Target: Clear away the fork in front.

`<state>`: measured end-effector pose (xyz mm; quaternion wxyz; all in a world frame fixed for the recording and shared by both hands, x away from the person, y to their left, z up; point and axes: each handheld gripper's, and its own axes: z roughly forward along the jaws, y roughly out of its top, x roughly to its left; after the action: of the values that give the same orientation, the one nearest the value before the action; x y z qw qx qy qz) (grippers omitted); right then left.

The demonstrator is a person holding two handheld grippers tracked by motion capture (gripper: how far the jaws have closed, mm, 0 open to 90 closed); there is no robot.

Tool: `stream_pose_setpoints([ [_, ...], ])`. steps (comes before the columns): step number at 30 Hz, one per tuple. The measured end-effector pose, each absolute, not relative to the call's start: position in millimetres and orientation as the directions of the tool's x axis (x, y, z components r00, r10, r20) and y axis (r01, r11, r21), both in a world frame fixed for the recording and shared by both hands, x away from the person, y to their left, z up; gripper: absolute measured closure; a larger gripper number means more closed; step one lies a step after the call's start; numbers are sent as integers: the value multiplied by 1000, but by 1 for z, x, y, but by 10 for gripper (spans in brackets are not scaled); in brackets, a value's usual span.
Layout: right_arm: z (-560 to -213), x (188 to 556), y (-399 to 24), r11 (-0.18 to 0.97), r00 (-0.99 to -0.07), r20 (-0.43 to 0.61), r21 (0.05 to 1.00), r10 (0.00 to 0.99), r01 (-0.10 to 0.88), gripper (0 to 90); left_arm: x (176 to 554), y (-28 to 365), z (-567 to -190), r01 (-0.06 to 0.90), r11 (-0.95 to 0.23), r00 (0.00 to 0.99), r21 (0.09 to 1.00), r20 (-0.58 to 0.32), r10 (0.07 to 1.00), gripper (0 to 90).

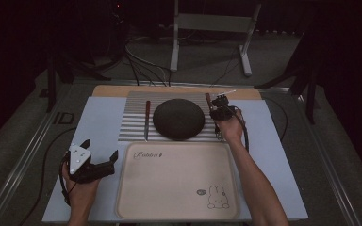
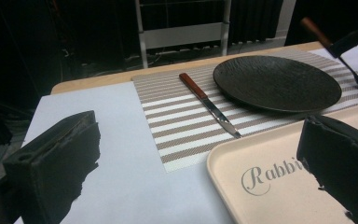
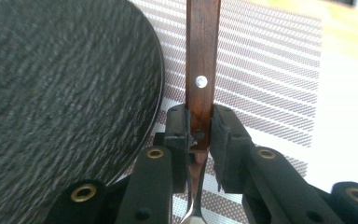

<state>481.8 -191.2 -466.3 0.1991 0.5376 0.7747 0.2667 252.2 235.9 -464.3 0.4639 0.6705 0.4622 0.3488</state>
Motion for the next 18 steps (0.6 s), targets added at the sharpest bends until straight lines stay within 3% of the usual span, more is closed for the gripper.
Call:
stream_pose_setpoints([
  [18, -448, 434, -213, 241, -367, -29, 802, 930, 546, 781, 253, 235, -466, 304, -150, 326, 941, 45, 944, 1],
])
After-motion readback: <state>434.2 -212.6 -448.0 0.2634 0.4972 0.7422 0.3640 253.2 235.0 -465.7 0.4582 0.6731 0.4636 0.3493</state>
